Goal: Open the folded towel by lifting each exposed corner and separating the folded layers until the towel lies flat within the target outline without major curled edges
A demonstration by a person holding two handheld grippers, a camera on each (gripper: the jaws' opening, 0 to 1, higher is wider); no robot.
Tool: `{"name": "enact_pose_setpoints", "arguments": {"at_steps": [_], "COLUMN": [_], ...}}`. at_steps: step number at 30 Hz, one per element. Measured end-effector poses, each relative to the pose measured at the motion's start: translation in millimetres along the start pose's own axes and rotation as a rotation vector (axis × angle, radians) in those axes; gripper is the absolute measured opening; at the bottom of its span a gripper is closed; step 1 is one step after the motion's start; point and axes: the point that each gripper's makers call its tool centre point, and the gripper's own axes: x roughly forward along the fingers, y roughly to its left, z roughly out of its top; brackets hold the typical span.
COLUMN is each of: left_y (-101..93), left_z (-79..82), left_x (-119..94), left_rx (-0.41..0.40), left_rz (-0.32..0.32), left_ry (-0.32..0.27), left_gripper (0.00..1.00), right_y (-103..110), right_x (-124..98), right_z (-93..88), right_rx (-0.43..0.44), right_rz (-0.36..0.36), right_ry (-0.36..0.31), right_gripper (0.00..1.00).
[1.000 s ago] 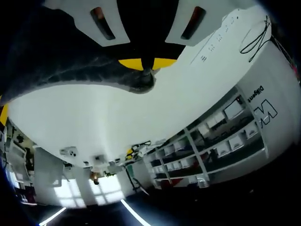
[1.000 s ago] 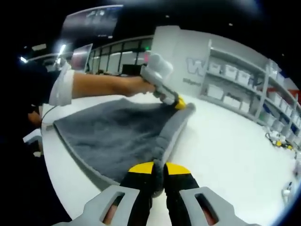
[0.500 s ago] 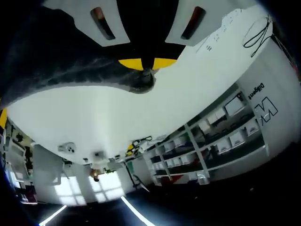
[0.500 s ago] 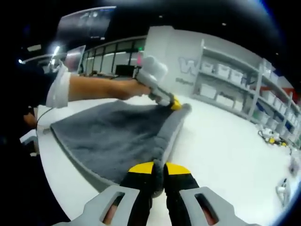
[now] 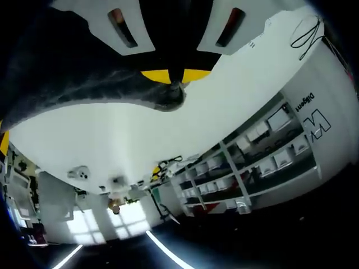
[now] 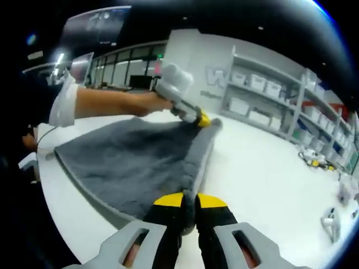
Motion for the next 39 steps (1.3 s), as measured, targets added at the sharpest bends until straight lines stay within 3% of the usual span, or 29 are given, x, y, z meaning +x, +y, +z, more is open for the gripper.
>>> {"name": "enact_pose_setpoints", "arguments": {"at_steps": [16,25,39], "left_y": [-12.1,-17.2,-38.0], "left_z": [22.3,25.4,43.8], "left_x": [22.5,32.5,57.9], "left_rx": [0.018,0.015,0.027], "left_rz": [-0.005,-0.013,-0.029], "left_ry": [-0.03,-0.025,-0.025], "left_gripper": [0.04,0.04,0.04], "right_y": [-30.3,-42.7,-70.1], "right_x": [-6.5,-8.5,-18.5], "right_z": [-12.1,-17.3,-31.2], "right_rx": [-0.002,-0.005,0.004], "right_rz": [-0.079,-0.107,-0.16], "right_ry": [0.008,0.017,0.039], "right_gripper": [0.03,0.04,0.04]}}
